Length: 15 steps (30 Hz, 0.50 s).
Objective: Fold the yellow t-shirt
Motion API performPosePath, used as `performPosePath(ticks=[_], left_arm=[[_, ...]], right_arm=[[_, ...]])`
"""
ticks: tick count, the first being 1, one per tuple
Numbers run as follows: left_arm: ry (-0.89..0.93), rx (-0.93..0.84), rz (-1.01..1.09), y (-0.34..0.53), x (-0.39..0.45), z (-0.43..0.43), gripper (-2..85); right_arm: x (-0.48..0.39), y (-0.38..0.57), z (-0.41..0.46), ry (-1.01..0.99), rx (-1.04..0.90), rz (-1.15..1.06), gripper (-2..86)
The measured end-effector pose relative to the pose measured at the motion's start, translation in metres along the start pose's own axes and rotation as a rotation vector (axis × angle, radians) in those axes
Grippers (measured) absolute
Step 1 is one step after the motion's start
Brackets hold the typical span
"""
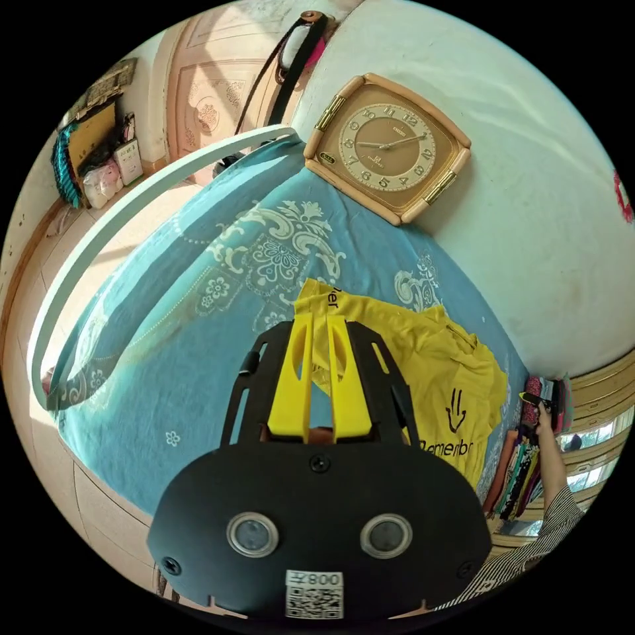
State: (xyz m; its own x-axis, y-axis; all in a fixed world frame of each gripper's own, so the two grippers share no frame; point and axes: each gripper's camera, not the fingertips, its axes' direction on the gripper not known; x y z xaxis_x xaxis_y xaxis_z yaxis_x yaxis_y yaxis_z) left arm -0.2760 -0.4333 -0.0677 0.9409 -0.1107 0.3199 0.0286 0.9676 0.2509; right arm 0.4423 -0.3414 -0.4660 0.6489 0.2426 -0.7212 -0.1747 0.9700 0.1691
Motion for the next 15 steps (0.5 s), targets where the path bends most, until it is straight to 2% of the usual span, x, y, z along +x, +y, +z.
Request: performPosePath(ticks=[4, 6, 11, 14, 15], left_arm=[[0.152, -0.112, 0.018, 0.086, -0.017, 0.013, 5.5], [0.27, -0.19, -0.009, 0.151, -0.032, 0.013, 6.7], [0.299, -0.31, -0.079, 0.27, -0.059, -0.007, 8.7], [0.327, -0.339, -0.154, 0.329, -0.077, -0.019, 7.7], [0.342, -0.35, -0.175, 0.347, -0.082, -0.02, 10.1]], right_arm=[[0.009, 0.092, 0.036, -0.119, -0.024, -0.055, 3.5], [0.014, 0.171, 0.047, -0.227, -0.032, -0.073, 5.4], [0.025, 0.336, 0.059, -0.41, -0.082, -0.035, 7.4], [0.033, 0.422, 0.068, -0.426, -0.105, 0.023, 8.4], [0.039, 0.449, 0.074, -0.445, -0.112, 0.054, 9.4]])
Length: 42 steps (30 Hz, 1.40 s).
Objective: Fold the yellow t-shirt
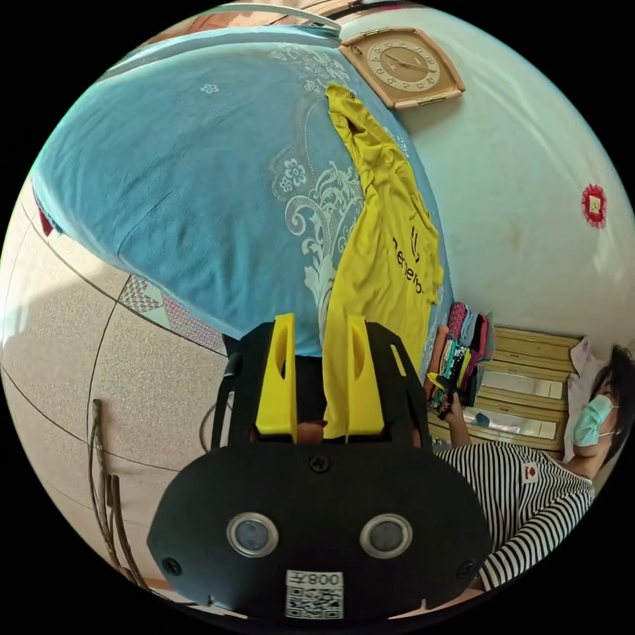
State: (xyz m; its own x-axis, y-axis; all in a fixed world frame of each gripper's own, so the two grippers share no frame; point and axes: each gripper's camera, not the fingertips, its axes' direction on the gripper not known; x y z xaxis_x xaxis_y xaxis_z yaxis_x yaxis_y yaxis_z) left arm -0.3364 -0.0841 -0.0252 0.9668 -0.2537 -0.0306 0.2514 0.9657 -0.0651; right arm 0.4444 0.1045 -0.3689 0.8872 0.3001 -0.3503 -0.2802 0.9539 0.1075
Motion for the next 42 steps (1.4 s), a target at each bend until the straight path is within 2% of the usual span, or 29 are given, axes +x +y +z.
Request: performPosePath(ticks=[4, 10, 15, 18, 24, 29, 34, 38, 42], left_arm=[[0.016, -0.056, -0.005, 0.032, -0.015, 0.016, 12.8], [0.06, -0.088, 0.06, 0.067, -0.007, 0.039, 12.5], [0.022, -0.116, 0.081, 0.085, 0.005, 0.06, 8.8], [-0.008, -0.15, 0.086, 0.097, 0.013, 0.068, 4.1], [0.133, -0.063, 0.169, 0.132, 0.034, 0.026, 2.1], [0.154, -0.044, 0.218, 0.161, 0.041, -0.006, 1.8], [0.108, -0.06, 0.161, 0.172, 0.021, 0.002, 2.2], [0.1, -0.06, 0.022, 0.175, -0.007, 0.015, 3.2], [0.092, 0.022, -0.003, 0.178, -0.011, -0.002, 4.3]], right_arm=[[0.028, 0.057, 0.019, -0.107, -0.019, 0.062, 11.2], [0.03, 0.111, 0.038, -0.054, -0.032, 0.026, 11.4], [0.039, 0.128, 0.059, 0.019, -0.088, 0.042, 7.4], [0.047, 0.142, 0.055, -0.022, -0.109, 0.023, 2.9], [0.045, 0.188, 0.018, -0.126, -0.084, -0.082, 0.5], [0.053, 0.232, -0.012, -0.197, -0.046, -0.125, 0.2], [0.083, 0.246, 0.004, -0.204, -0.048, -0.038, 0.3], [0.111, 0.247, 0.037, -0.26, -0.116, 0.083, 0.2], [0.123, 0.261, 0.024, -0.241, -0.033, 0.149, 0.1]])
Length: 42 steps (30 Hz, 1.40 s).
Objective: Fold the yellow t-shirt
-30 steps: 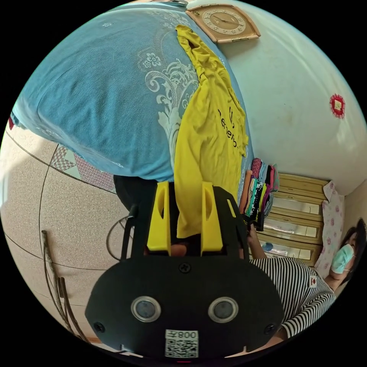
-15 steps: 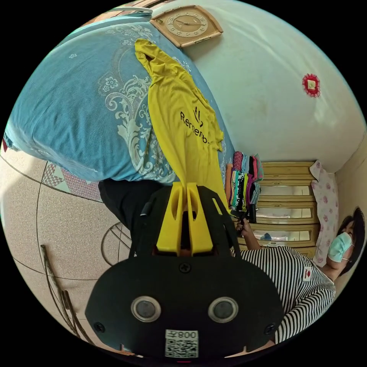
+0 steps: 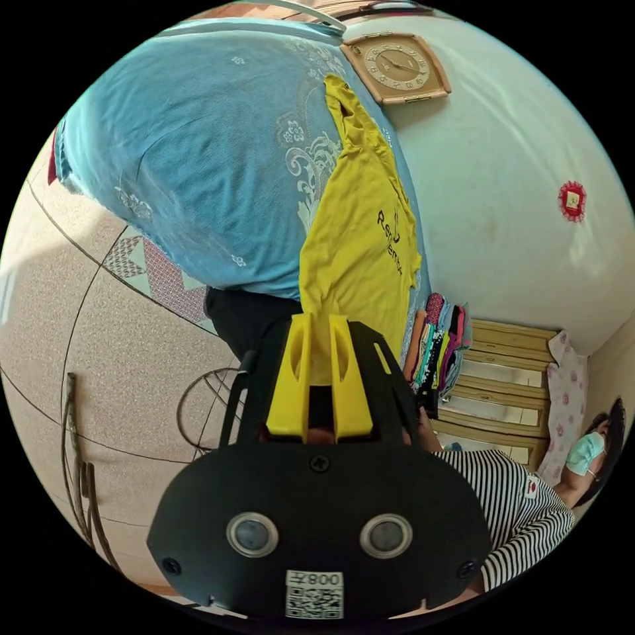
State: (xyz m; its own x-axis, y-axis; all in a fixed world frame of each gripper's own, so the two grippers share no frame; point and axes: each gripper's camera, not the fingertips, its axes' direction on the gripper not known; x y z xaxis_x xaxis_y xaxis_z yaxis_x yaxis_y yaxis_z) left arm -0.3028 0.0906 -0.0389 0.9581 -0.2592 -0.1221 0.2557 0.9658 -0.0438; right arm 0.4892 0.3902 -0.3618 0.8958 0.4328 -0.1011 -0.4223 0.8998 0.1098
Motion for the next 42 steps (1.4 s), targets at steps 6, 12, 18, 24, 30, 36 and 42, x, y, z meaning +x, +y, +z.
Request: performPosePath(ticks=[6, 12, 18, 24, 30, 36, 42], left_arm=[[-0.052, 0.09, 0.109, -0.049, 0.047, 0.002, 4.4], [-0.153, 0.01, 0.335, -0.159, 0.138, 0.076, 4.9], [-0.387, 0.095, 0.362, -0.24, 0.178, 0.108, 7.4], [-0.413, 0.328, 0.147, -0.268, 0.14, 0.082, 8.6], [-0.389, 0.317, 0.037, -0.292, 0.111, 0.092, 4.1], [-0.294, 0.355, 0.078, -0.289, 0.11, 0.074, 2.1], [-0.31, 0.323, 0.076, -0.278, 0.09, 0.074, 2.9]], right_arm=[[-0.07, -0.047, -0.033, 0.127, 0.163, -0.156, 0.3], [-0.178, -0.187, -0.021, 0.275, 0.227, -0.369, 2.2], [-0.209, -0.299, -0.008, 0.487, 0.304, -0.319, 7.4], [-0.176, -0.358, -0.003, 0.43, 0.306, -0.193, 8.3], [-0.166, -0.371, 0.007, 0.435, 0.28, -0.204, 3.7], [-0.166, -0.346, -0.011, 0.414, 0.295, -0.254, 1.5], [-0.119, -0.31, -0.007, 0.302, 0.304, -0.167, 1.1]])
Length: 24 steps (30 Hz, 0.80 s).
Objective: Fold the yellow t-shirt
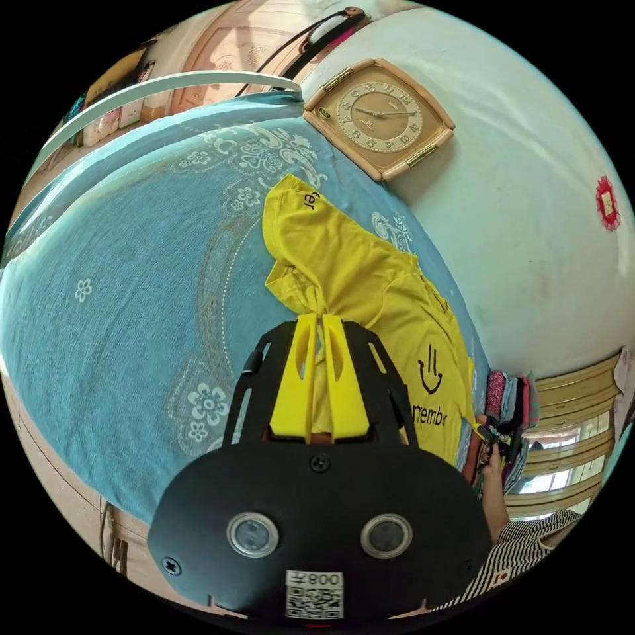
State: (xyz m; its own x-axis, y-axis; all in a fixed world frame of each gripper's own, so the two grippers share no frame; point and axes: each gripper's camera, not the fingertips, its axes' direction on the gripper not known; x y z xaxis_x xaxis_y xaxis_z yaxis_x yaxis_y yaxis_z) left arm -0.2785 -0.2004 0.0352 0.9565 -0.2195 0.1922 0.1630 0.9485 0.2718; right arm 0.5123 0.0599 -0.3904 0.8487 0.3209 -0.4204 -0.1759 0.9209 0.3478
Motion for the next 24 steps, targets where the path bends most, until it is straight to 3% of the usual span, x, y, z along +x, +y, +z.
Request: performPosePath(ticks=[3, 8, 16, 20, 24], left_arm=[[0.041, 0.05, -0.121, -0.004, -0.025, 0.001, 3.9], [0.133, 0.114, -0.198, -0.038, -0.039, 0.013, 5.0], [0.006, 0.043, -0.092, -0.083, -0.009, 0.034, 1.2], [0.049, 0.084, -0.001, -0.09, 0.003, 0.026, 2.1], [-0.023, 0.028, 0.099, -0.115, 0.026, 0.049, 4.8]], right_arm=[[0.012, -0.002, 0.015, -0.071, -0.002, 0.059, 1.1], [0.005, -0.023, 0.024, -0.01, -0.028, 0.039, 1.1], [0.01, -0.048, 0.035, -0.004, -0.038, 0.04, 1.1], [0.013, -0.06, 0.041, -0.009, -0.036, 0.042, 1.0], [0.016, -0.071, 0.046, -0.014, -0.037, 0.05, 1.1]])
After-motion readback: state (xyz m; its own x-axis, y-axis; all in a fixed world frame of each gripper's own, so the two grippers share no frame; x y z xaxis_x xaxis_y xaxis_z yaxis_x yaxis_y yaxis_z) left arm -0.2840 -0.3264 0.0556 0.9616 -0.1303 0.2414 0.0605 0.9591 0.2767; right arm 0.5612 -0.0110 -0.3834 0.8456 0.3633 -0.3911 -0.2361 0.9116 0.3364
